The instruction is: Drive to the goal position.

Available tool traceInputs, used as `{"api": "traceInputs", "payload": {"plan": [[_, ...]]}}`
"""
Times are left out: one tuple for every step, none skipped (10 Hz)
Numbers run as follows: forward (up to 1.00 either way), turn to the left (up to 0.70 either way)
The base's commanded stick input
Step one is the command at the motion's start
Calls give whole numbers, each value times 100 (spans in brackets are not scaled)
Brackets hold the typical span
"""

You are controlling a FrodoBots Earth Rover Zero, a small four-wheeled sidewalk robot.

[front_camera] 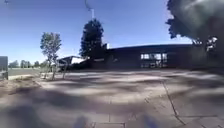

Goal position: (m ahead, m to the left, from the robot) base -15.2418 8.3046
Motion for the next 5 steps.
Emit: {"api": "traceInputs", "payload": {"plan": [[85,0],[85,0],[85,0],[85,0],[85,0]]}}
